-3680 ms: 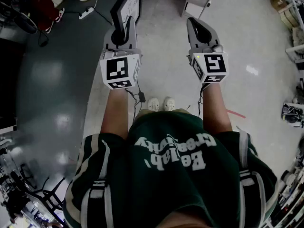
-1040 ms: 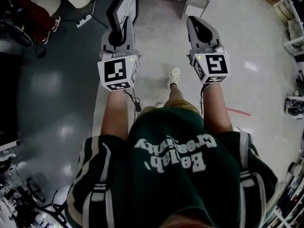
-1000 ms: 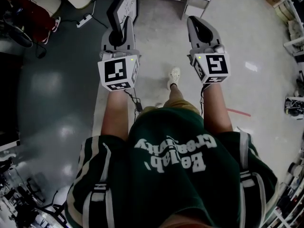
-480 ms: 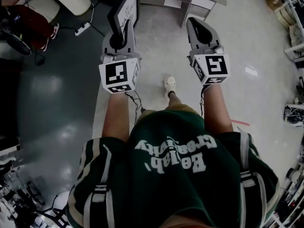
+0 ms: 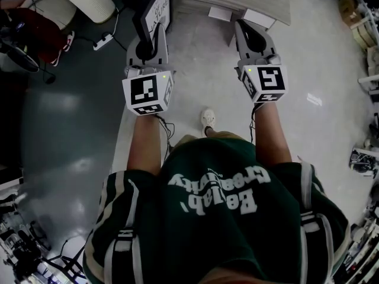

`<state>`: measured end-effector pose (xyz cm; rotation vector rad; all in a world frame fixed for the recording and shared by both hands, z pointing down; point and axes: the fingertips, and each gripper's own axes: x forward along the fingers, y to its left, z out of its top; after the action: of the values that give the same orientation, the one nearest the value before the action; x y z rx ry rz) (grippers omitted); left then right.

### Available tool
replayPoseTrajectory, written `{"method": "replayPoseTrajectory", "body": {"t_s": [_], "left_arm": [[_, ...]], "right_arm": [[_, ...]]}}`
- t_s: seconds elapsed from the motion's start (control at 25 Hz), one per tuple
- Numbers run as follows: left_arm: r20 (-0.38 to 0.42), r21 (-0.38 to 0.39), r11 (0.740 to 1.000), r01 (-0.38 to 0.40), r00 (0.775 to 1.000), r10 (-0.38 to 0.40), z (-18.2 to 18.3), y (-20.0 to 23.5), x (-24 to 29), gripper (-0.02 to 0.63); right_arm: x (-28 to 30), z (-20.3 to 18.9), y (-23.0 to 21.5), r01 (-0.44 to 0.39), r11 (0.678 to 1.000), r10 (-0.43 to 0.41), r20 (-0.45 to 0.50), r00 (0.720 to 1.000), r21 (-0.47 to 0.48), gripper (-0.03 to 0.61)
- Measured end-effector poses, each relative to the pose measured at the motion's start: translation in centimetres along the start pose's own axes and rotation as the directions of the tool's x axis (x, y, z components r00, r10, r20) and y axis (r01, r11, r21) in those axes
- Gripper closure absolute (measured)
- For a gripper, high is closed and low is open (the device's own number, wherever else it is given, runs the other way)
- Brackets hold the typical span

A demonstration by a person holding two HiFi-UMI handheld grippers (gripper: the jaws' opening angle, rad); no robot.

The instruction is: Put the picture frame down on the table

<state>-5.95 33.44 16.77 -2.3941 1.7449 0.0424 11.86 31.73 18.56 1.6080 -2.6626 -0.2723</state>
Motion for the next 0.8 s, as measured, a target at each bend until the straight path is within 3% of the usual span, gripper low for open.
{"method": "replayPoseTrajectory", "body": {"t_s": [0.4,0.8], "left_arm": [[-0.006,0.018,1.0,-0.022,1.0,0.022,-1.4,0.1,11.1,0.588],[-0.008,0.023,1.0,-0.016,1.0,0.016,-1.5,-1.2,17.2,0.588]], "right_arm": [[8.5,-2.4,-7.0,-0.046,0.999,0.046,0.005,0.999,0.015,0.543],[11.9,-3.0,-12.1,-0.044,0.999,0.043,0.018,0.999,0.03,0.543]]}}
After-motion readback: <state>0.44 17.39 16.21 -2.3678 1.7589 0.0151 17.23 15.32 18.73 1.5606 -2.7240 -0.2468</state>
